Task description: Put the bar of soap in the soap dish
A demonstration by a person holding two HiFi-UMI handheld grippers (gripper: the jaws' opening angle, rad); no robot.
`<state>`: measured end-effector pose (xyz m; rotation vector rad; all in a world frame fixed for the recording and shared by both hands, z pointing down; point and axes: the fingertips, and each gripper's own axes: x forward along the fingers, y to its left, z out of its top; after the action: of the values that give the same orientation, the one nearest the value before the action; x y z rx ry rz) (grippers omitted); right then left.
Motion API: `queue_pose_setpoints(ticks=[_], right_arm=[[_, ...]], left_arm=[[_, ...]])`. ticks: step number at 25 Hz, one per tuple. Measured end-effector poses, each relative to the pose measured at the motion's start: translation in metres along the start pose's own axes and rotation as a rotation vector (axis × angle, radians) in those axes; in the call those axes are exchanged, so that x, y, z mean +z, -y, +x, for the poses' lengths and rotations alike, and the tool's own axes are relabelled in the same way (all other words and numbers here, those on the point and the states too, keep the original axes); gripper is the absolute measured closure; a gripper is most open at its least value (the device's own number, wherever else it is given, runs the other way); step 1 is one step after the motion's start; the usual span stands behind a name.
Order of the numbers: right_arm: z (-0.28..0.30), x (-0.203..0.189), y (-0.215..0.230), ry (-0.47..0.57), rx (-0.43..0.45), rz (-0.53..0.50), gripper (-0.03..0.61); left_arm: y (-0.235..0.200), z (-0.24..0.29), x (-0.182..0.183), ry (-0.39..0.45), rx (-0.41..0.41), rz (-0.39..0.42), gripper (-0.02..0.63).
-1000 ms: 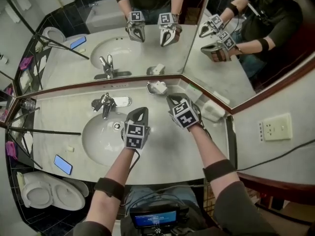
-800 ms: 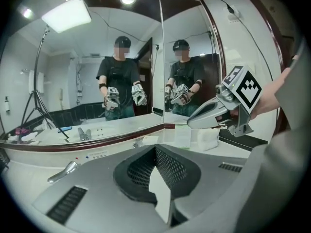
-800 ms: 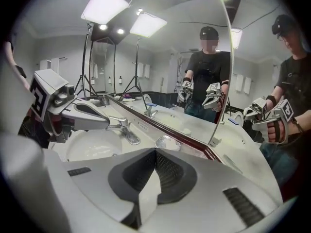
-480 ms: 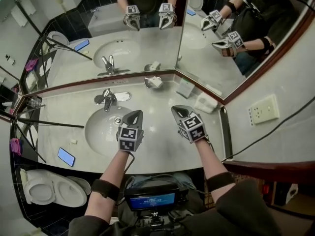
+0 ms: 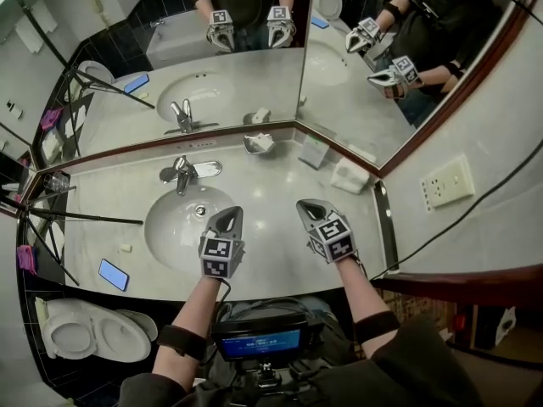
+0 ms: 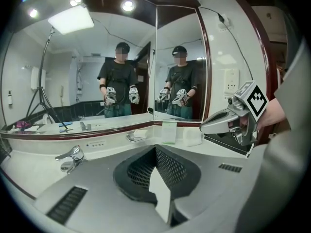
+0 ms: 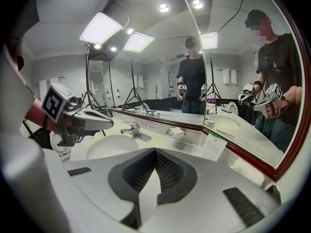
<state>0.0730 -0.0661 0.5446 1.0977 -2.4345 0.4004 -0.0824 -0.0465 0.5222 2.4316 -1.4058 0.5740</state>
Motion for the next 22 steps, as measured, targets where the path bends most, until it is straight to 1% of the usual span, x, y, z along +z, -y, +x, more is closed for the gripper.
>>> queue_pose_setpoints(ticks=[3,7,11,14,17,22], right_arm=[[0.0,-0.003,-0.001,-0.008,-0.002,-0.001,0.56],[0.006,-0.008,0.0,-0.025,-0.004,0.0,0.558],[0.018,-0.007,0.008,-0.053,-0.038,-0.049,0.557],[0.031,0.004,0.011,-0.087,-0.047,-0.092,0.552],[0.05,0.016,0.017,-0.113,-0.043,-0.123,0.465],[0.099,0.033,0.039,-0.158,-0.048,-0.206,0.38]], left_arm=[[0.002,-0.001,-0.003,0.003,0.0,-0.013,0.617],[0.003,0.001,-0.008,-0.001,0.006,0.003,0.617],[0.0,0.006,-0.01,-0.008,0.01,0.006,0.617],[-0.005,0.013,-0.008,-0.01,0.012,0.008,0.617],[-0.012,0.023,-0.005,-0.012,0.013,0.011,0.617],[-0.023,0.045,0.0,-0.017,0.013,0.014,0.617]])
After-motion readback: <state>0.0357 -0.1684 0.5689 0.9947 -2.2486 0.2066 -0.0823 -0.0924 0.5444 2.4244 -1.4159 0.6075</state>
